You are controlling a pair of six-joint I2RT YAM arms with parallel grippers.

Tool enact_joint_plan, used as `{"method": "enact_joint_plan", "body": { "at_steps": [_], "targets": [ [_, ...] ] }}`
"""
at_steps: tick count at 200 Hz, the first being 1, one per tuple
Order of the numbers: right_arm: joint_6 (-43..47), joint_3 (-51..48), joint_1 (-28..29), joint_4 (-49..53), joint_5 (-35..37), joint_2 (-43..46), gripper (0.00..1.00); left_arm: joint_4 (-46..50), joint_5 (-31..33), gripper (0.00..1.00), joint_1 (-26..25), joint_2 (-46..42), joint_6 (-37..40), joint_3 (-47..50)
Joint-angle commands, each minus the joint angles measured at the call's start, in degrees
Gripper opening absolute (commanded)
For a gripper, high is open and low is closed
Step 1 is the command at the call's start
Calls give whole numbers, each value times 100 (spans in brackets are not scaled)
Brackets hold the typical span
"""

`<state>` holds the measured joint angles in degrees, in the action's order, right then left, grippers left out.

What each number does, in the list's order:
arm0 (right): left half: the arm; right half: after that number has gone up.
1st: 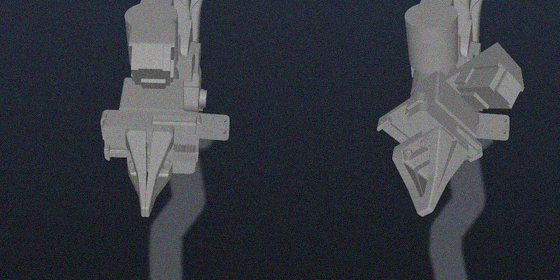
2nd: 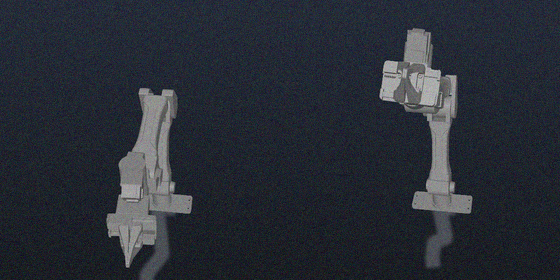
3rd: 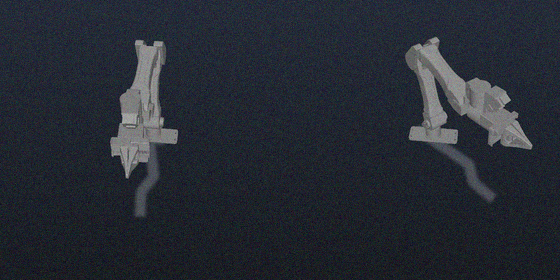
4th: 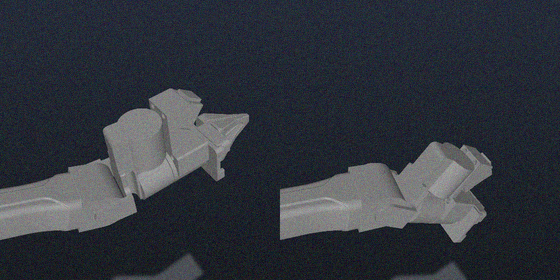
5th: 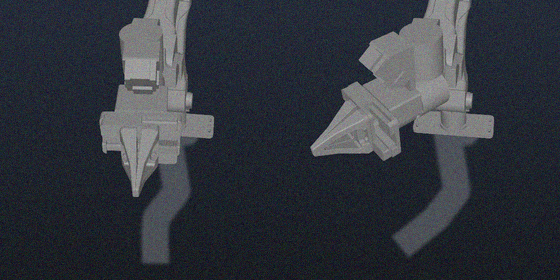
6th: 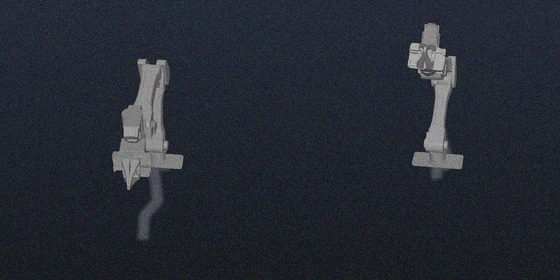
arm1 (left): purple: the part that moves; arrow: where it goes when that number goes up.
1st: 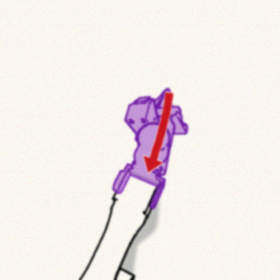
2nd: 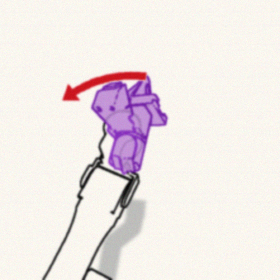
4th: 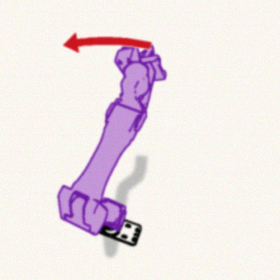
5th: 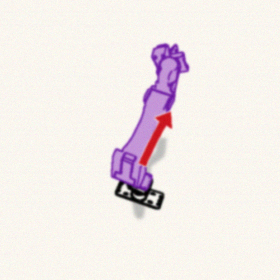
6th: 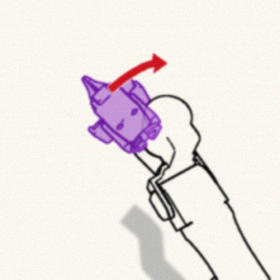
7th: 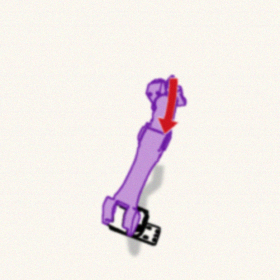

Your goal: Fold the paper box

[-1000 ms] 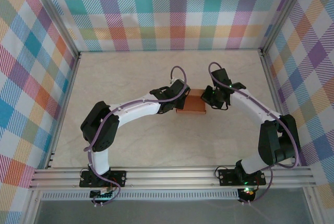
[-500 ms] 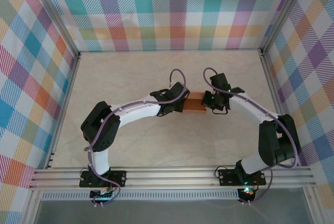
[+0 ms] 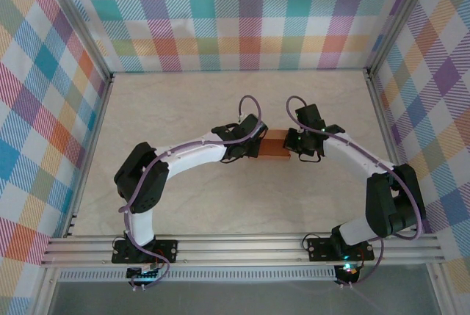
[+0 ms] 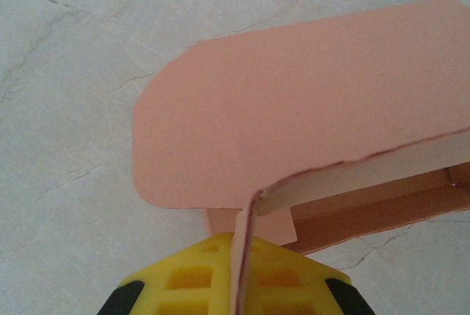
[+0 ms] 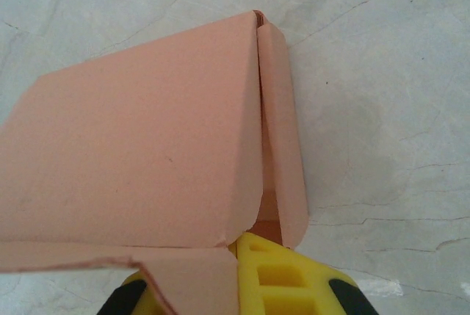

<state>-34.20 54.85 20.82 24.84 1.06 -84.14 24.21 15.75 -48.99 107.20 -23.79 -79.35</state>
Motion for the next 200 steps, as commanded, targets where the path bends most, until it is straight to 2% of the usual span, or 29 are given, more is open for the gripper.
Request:
{"method": "enact_joint_plan", "body": {
  "at_steps": [1,25,61,65,82,87,104,159,186,200],
  "targets": [
    [-221,235,-8,148,122,152,3,204,-106,0,26,-216,-99,-169],
    [-239,404,-8,341,187,178,5,287,-144,2,65,-349,-13,-316],
    [-146,588,-8,574,350,180,33,514,-270,13,139,-337,94,-548],
    [-142,588,-8,566,353,206,33,515,-269,17,141,-352,97,-546],
    [-93,588,-8,559,384,295,35,531,-269,19,161,-431,94,-533],
    [-61,597,-8,566,411,310,35,527,-266,23,165,-461,102,-525],
    [78,629,-8,578,430,310,36,515,-286,24,203,-533,115,-515],
    [890,601,-10,284,316,306,43,468,-333,58,319,-876,122,-403],
    [1231,648,-7,99,350,145,43,278,-303,77,380,-1185,85,-100],
    [1345,680,-8,32,336,47,41,100,-231,83,381,-1464,38,234]
  ]
}}
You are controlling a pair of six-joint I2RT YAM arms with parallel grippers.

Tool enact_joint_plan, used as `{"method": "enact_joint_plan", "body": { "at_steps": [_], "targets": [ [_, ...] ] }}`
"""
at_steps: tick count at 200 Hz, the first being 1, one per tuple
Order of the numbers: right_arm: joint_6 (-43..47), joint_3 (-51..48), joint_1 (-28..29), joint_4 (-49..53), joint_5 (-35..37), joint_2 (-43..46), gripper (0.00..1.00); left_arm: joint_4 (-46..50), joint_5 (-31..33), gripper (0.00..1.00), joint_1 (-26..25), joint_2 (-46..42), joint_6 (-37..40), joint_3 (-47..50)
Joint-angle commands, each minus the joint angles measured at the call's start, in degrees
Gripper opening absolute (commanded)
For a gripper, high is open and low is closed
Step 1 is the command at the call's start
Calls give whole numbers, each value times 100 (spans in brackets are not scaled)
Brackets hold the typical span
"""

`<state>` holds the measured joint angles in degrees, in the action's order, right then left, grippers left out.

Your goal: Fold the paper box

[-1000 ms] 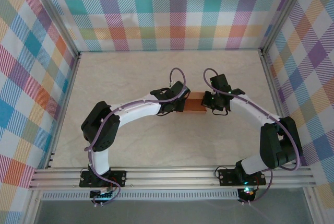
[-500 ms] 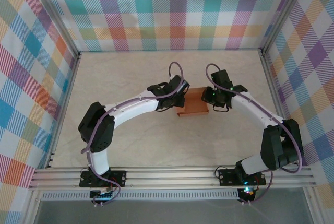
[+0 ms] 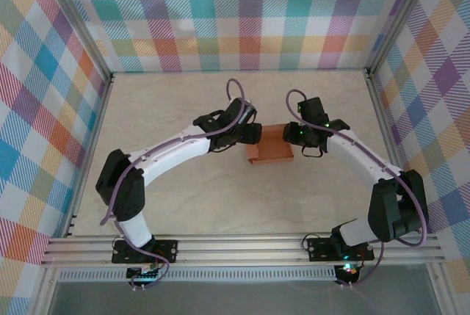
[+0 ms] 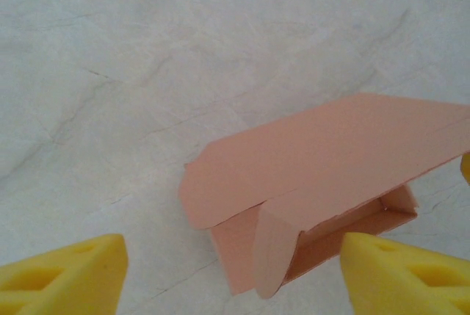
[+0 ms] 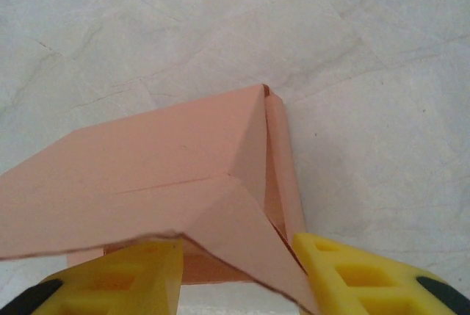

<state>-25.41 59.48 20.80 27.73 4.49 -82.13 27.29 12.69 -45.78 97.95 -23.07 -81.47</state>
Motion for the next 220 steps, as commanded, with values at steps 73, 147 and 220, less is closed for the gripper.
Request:
{"method": "enact_joint_plan", "body": {
  "at_steps": [73,147,220],
  "targets": [
    [188,624,-6,-48,85,-574,21,-1702,-175,74,110,-1606,-1284,2952],
    [340,1204,-25,442,255,-742,10,-2526,-807,68,269,-355,-1699,2891],
    [460,1316,-67,394,87,-857,14,-3372,-1784,53,874,121,-2230,2854]
  ]
}}
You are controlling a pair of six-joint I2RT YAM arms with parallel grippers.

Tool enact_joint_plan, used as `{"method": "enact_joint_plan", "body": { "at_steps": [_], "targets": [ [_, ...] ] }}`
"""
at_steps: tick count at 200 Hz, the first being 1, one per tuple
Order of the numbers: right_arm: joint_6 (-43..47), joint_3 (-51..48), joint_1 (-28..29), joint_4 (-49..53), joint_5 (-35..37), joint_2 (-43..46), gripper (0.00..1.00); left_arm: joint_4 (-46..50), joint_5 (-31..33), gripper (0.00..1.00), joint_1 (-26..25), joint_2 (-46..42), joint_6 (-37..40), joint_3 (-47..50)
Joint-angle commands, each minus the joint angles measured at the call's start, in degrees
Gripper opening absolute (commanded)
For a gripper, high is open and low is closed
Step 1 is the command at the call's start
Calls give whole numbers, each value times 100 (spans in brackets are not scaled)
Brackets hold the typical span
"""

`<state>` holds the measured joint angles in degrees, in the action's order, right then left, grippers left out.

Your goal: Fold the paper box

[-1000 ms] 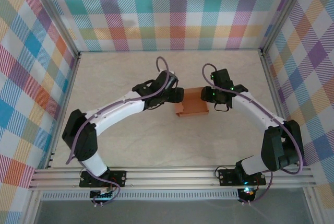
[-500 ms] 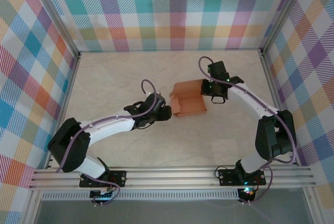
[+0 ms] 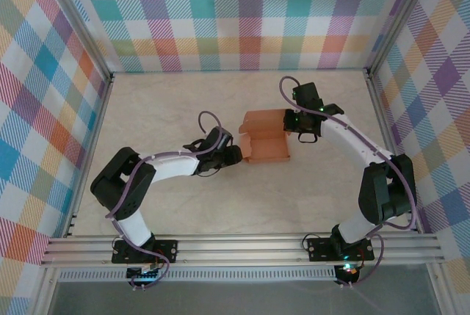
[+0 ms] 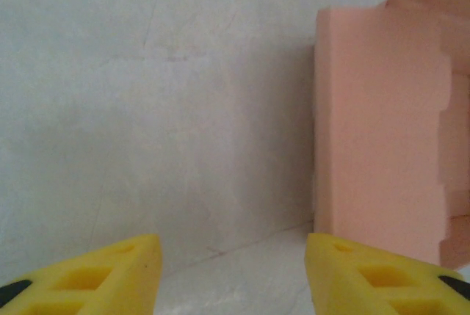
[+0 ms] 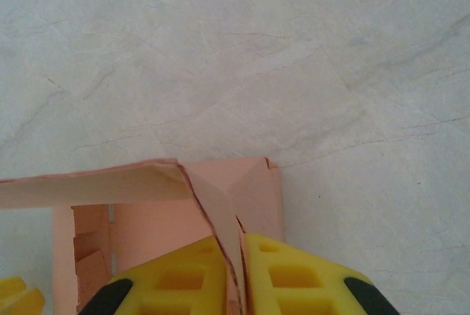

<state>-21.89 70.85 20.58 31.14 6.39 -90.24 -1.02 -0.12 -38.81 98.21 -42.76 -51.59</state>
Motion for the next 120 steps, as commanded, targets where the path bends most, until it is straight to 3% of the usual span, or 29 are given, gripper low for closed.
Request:
{"method": "enact_joint_plan", "body": {
  "at_steps": [1,30,70,81,109,120],
  "targets": [
    [111,177,-45,52,-103,-51,14,-558,-522,53,178,102,-278,-133],
    [107,158,-63,42,-129,-69,14,-848,-1110,53,303,350,-478,-279],
    [203,59,-72,-7,-210,-6,17,-828,-1193,46,315,644,-686,-509],
    [320,-80,-74,-117,-275,129,23,-787,-1192,46,312,689,-680,-553],
    [639,-872,-73,-798,-418,908,55,-722,-1235,43,317,763,-678,-651],
    [691,-1240,-74,-1032,-445,1250,62,-675,-1238,43,315,766,-656,-694]
  ]
}}
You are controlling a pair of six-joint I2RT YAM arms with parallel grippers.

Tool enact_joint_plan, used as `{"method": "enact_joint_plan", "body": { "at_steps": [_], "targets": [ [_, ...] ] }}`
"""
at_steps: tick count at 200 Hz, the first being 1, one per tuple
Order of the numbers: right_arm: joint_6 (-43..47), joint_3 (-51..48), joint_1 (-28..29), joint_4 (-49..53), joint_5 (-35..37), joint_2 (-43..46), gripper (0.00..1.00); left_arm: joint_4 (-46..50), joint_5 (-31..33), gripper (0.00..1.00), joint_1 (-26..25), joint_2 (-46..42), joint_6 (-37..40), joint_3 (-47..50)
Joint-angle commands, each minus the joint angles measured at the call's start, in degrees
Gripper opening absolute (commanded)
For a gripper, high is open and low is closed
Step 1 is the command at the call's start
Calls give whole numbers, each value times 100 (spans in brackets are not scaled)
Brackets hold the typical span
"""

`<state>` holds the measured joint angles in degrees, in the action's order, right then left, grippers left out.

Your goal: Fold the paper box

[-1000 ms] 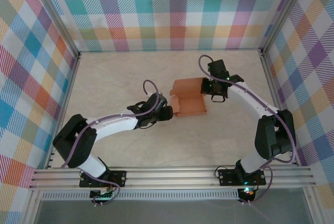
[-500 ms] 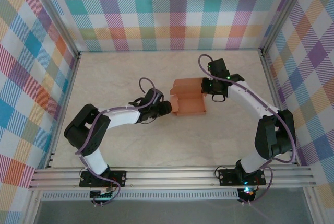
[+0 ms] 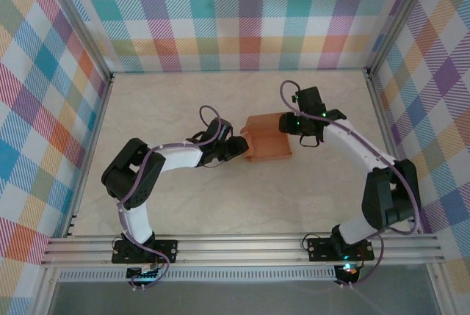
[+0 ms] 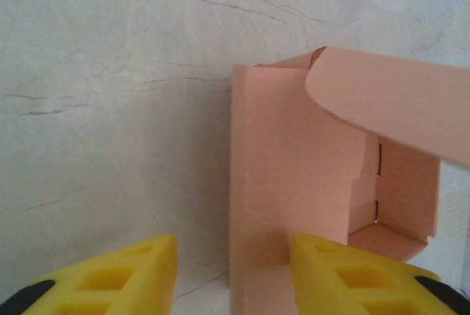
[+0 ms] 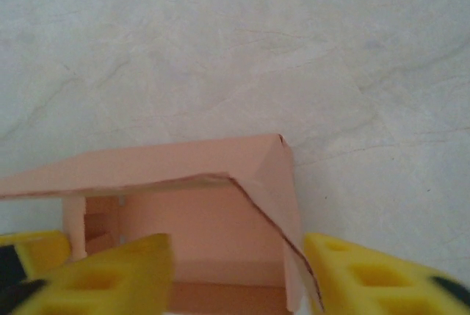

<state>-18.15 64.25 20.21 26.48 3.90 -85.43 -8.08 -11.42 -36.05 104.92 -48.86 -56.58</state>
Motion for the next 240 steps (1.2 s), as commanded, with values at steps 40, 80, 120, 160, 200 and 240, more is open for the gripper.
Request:
{"method": "enact_joint_plan", "body": {
  "at_steps": [40,80,120,160,200,240],
  "targets": [
    [99,-2384,-18,-2235,-206,1667,60,208,-139,43,38,81,31,-326],
    [-4,-3162,137,-3516,45,1398,57,398,-259,43,42,126,89,-515],
    [106,-2764,155,-3501,225,563,47,456,-253,43,46,99,121,-532],
    [212,-2493,159,-3443,480,25,42,491,-229,42,46,22,153,-503],
    [398,-2462,201,-3509,824,-261,31,562,-177,42,46,-24,184,-504],
    [529,-2383,364,-3425,1137,-237,18,719,-55,42,55,-101,257,-517]
  ]
}}
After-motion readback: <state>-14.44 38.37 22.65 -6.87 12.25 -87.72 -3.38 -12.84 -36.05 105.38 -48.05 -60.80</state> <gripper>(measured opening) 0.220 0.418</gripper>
